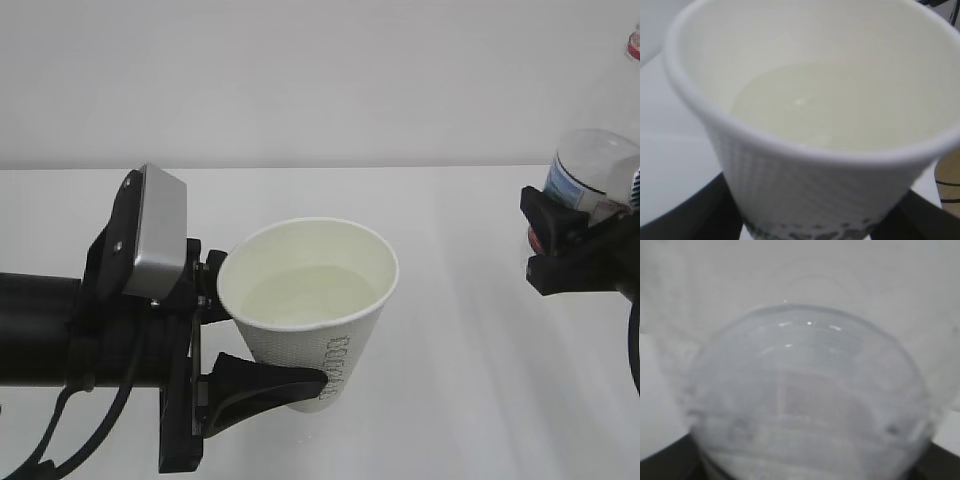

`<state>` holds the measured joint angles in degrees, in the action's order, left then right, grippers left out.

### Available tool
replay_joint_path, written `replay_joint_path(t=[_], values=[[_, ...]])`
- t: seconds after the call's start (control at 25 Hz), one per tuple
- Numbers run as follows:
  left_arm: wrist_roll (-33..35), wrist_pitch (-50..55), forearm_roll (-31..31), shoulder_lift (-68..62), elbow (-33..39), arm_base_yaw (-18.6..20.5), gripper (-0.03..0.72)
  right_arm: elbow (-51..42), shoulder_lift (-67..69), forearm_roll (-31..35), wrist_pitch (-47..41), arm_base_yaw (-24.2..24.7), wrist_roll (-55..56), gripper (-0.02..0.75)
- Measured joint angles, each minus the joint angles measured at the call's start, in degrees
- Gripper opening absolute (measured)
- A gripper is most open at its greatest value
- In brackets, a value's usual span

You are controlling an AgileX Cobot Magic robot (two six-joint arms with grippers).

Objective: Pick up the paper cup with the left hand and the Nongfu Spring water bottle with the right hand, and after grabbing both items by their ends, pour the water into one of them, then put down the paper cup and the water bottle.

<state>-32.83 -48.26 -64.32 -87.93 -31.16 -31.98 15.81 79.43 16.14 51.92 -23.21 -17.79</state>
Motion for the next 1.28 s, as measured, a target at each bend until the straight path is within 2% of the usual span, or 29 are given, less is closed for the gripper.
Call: replay_joint_path(t=[0.44,1.08,1.28], values=[[0.0,0.0,0.0,0.0,0.0,0.0,0.490,-6.4,-0.2,0.3,4.7,0.0,1.3,0.494],[0.0,0.0,0.0,0.0,0.0,0.0,0.490,-7.1,-0.3,3.1,6.1,0.1,1.6,0.494],[0.0,0.0,0.0,0.0,0.0,0.0,0.490,-7.1,-0.3,2.8,6.2,3.8,2.1,0.494]])
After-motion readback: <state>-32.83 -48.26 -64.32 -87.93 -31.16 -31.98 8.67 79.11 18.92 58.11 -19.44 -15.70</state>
